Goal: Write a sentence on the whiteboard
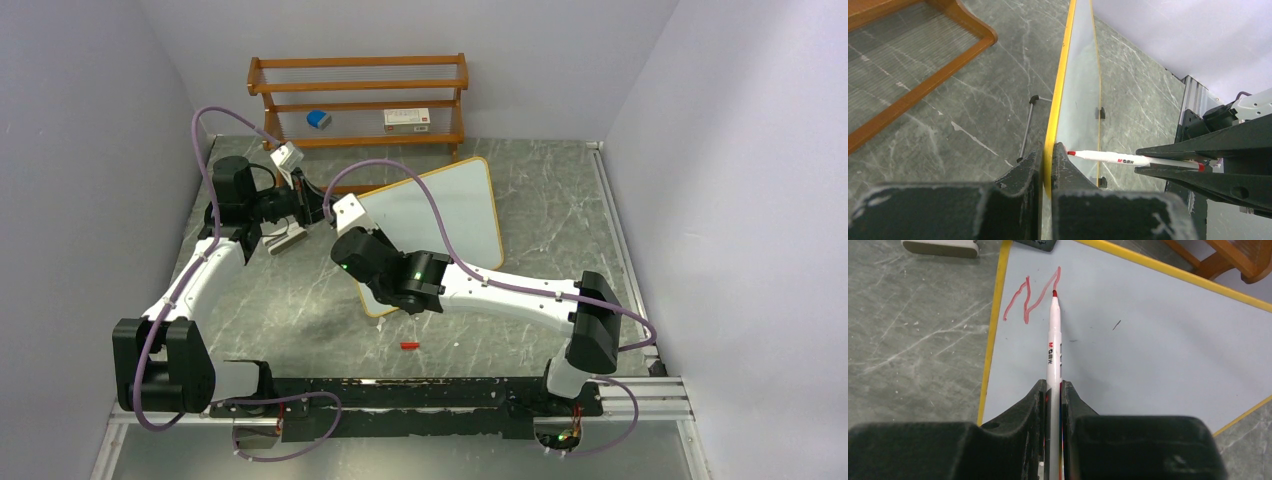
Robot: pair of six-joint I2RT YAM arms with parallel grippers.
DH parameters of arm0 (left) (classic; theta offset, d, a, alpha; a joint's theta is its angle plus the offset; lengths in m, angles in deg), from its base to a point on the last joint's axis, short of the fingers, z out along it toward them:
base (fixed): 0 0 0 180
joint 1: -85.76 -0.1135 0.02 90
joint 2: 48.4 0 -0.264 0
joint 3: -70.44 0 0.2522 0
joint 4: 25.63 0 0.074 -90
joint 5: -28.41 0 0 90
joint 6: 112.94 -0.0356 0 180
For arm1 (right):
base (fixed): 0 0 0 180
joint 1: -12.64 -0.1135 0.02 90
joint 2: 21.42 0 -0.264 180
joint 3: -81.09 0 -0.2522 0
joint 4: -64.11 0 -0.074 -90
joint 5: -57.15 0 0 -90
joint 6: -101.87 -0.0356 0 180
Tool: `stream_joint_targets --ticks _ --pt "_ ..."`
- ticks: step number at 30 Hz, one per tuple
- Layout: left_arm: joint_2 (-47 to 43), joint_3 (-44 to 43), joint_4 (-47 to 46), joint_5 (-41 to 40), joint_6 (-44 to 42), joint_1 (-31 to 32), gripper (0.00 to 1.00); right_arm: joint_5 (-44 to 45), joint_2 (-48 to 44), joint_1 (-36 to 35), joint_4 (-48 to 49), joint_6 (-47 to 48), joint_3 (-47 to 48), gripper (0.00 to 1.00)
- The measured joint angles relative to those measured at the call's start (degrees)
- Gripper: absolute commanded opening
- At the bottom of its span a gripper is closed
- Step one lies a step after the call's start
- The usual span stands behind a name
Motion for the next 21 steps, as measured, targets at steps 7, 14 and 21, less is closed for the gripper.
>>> stream_joint_targets --ticks 7,14,21 --pt "0.0 0.0 0.04 0.0 0.02 0.0 0.05 -0.42 0.0 0.0 -2.14 -1.6 0.0 0.0" --pt "-0.02 0.0 0.07 0.0 0.0 0.0 0.05 -1.03 0.0 0.0 -3.96 -2.89 0.0 0.0" --pt "-0.02 0.0 0.07 0.0 0.0 0.0 0.05 -1.4 0.0 0.0 -4.85 -3.93 0.0 0.0"
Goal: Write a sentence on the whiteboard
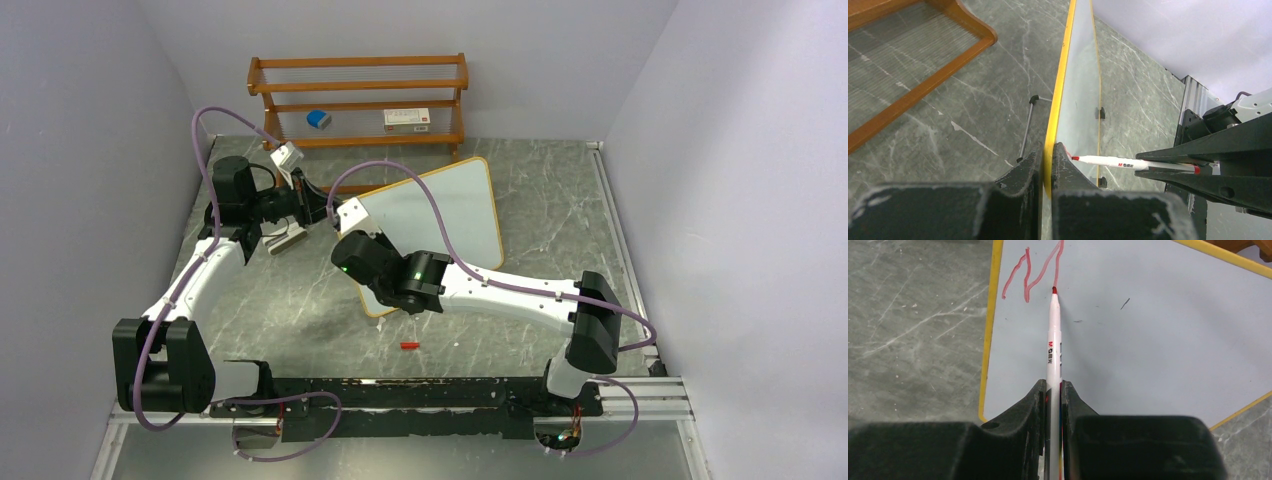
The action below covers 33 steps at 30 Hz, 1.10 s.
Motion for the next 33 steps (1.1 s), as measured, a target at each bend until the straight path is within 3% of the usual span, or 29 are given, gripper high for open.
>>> stream_joint_targets --ticks 23,29,33 --pt "-0.15 0.0 0.35 -0.15 -0.17 0.0 0.06 -0.46 -0.39 -0.5 -2.36 -1.73 -0.81 0.0" --pt "-0.79 -0.09 1.31 -0.81 -0.39 0.15 0.21 -0.48 -2.29 -0.79 -1.22 -1.6 -2.69 0.0" --pt "-1.51 -0.22 2.67 -2.49 -0.79 0.28 0.42 -0.74 -4.74 -0.87 0.44 -1.42 -4.2 0.0"
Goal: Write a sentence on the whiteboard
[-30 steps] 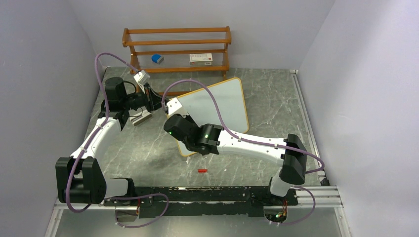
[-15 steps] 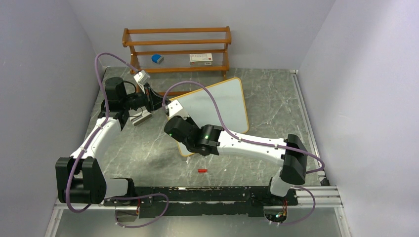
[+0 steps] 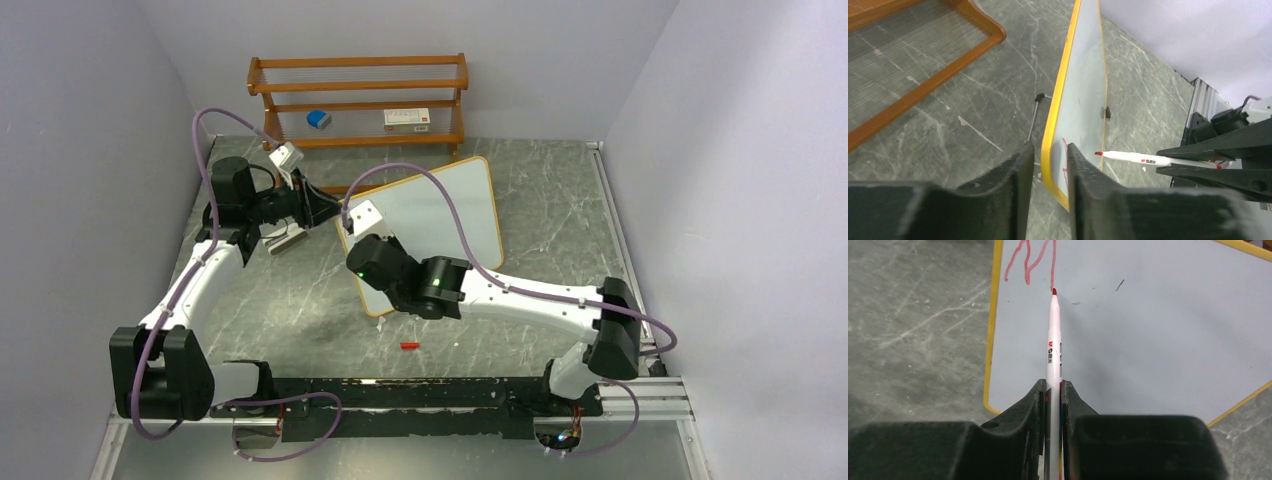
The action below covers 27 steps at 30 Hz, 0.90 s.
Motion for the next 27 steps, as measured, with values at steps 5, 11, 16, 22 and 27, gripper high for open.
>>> stream_joint_targets --ticks 5,11,16,22,27 --pt "-1.75 -2.56 2.56 -3.58 0.46 0.0 0.58 -1.05 -4.55 -0.07 3.06 0.26 -2.14 0.0" --pt "-6.95 -9.03 7.04 -12.79 3.23 0.02 0.67 -2.25 -9.6 -0.07 8.17 1.44 -5.86 0.0" --pt "-11.26 -11.89 11.65 -19.41 8.63 0.07 0.67 -3.41 -12.92 -0.07 13.97 2.6 -10.62 0.0" --pt "-13.99 -10.01 13.86 -21.07 19.5 2.29 0.68 -4.28 -14.71 -0.07 20.37 4.17 -13.2 0.0" --pt "-16.96 -5.29 13.22 -21.29 27.96 5.66 0.67 -4.79 -14.88 -0.07 24.65 4.87 -14.21 0.0"
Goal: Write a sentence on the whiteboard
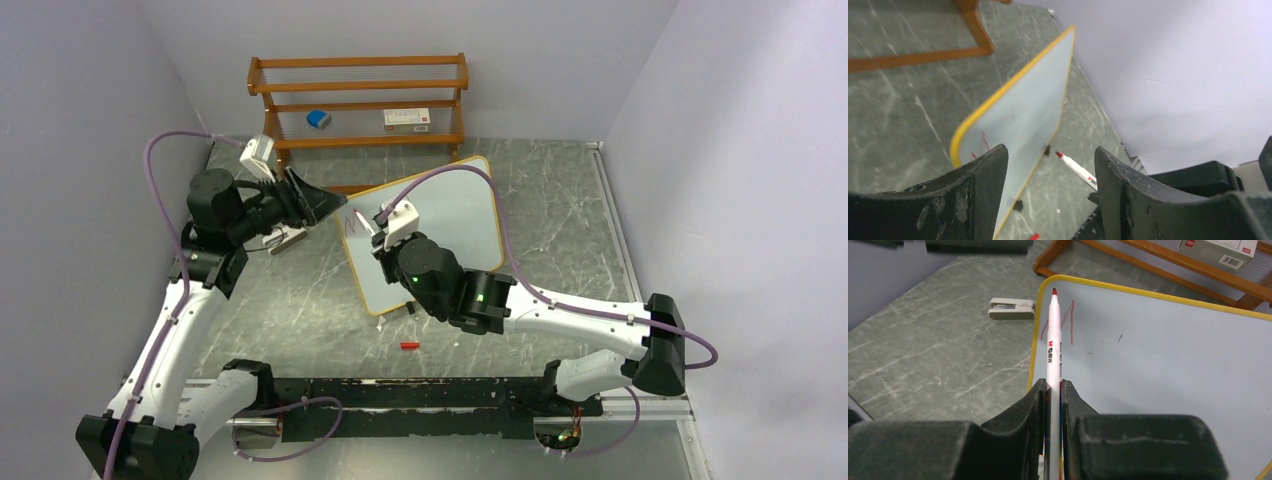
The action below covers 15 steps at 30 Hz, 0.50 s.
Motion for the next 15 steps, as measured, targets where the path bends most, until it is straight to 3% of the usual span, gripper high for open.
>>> stream_joint_targets --ticks 15 --pt "-7.19 12.83 -11.61 -6.05 18.21 9.46 0.56 -0.94 0.0 0.0 6.88 0.46 -1.29 0.0"
